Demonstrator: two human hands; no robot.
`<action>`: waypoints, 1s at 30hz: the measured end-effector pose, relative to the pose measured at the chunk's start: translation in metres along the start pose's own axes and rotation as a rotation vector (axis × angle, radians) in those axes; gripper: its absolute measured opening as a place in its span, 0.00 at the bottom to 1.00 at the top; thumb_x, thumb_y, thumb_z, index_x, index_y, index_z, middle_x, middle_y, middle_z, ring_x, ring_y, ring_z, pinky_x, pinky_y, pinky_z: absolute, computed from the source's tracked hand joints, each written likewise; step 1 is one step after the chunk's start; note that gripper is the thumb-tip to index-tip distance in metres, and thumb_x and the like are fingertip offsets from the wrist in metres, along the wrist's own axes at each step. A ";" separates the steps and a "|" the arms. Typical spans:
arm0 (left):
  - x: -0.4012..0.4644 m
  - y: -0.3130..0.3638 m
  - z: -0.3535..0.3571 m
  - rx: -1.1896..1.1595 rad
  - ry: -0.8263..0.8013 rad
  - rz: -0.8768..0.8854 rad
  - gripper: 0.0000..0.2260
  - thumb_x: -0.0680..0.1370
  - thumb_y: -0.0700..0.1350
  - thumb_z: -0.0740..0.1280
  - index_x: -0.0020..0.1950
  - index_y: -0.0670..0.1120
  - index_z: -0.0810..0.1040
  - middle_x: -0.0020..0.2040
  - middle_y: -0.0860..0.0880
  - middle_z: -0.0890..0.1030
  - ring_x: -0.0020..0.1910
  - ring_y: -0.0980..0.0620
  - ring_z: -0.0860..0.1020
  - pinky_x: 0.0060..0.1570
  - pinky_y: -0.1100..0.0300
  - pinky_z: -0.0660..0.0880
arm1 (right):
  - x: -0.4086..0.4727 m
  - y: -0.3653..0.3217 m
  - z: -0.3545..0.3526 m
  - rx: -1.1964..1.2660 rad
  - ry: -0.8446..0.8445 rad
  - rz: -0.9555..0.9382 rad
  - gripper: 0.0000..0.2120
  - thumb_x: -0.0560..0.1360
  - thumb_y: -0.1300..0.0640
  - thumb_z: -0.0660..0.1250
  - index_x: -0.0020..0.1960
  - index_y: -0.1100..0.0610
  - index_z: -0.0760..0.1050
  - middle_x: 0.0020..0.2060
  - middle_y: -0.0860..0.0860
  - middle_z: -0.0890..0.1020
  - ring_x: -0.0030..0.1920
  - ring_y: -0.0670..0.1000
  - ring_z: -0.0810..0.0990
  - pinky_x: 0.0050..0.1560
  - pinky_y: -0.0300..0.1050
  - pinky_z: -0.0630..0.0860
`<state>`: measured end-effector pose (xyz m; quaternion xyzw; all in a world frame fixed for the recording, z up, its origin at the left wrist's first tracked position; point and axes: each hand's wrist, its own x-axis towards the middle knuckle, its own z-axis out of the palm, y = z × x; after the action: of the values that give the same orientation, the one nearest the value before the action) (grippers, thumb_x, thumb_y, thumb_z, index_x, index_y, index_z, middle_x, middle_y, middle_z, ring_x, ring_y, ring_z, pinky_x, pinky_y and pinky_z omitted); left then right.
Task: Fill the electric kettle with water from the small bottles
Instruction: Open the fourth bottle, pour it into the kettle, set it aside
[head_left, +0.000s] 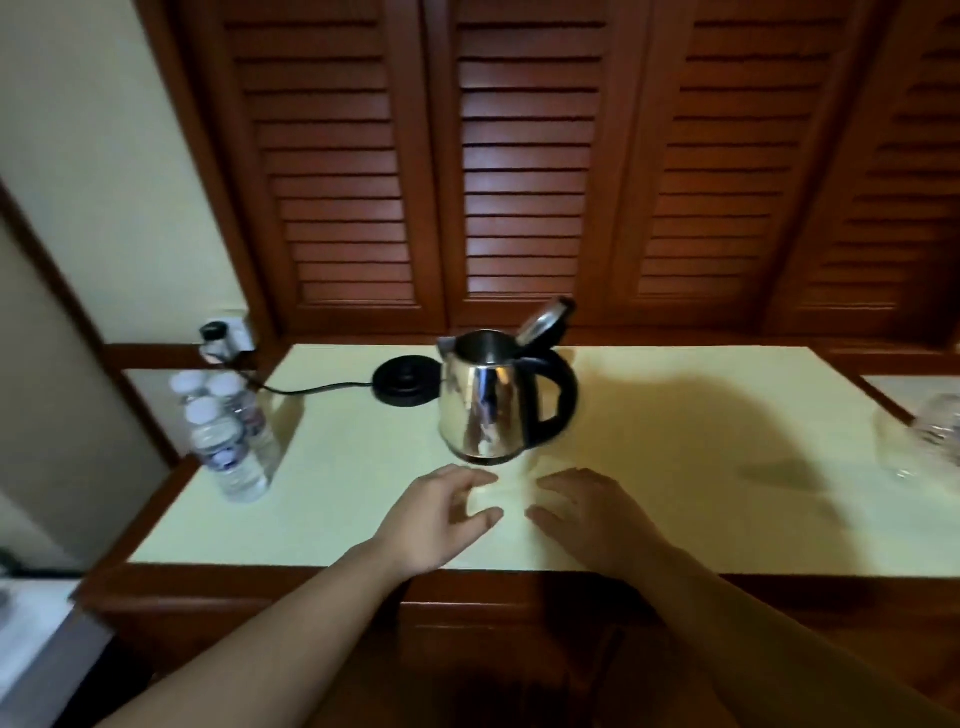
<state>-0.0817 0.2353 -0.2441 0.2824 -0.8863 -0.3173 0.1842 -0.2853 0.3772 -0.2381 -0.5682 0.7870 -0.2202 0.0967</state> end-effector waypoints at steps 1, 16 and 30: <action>-0.008 -0.010 -0.009 0.009 0.036 -0.025 0.20 0.76 0.63 0.73 0.66 0.59 0.81 0.57 0.61 0.81 0.53 0.60 0.80 0.57 0.62 0.77 | 0.006 -0.014 0.008 0.017 -0.020 -0.005 0.36 0.73 0.25 0.56 0.70 0.47 0.77 0.68 0.46 0.79 0.68 0.48 0.74 0.70 0.41 0.66; -0.096 -0.091 -0.103 -0.177 0.795 -0.531 0.08 0.75 0.46 0.76 0.44 0.51 0.76 0.43 0.51 0.81 0.44 0.52 0.80 0.46 0.57 0.74 | 0.036 -0.074 0.069 -0.150 -0.190 -0.207 0.36 0.79 0.30 0.54 0.81 0.46 0.58 0.83 0.48 0.55 0.82 0.49 0.50 0.80 0.49 0.49; -0.063 -0.109 -0.143 -0.207 0.780 -0.665 0.30 0.73 0.54 0.79 0.70 0.47 0.74 0.65 0.49 0.82 0.58 0.50 0.79 0.61 0.50 0.77 | 0.032 -0.072 0.067 -0.139 -0.182 -0.214 0.34 0.80 0.32 0.55 0.82 0.45 0.58 0.83 0.47 0.54 0.82 0.46 0.49 0.81 0.48 0.47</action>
<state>0.0808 0.1389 -0.2213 0.6261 -0.5783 -0.3159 0.4169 -0.2077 0.3131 -0.2610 -0.6718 0.7232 -0.1218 0.1040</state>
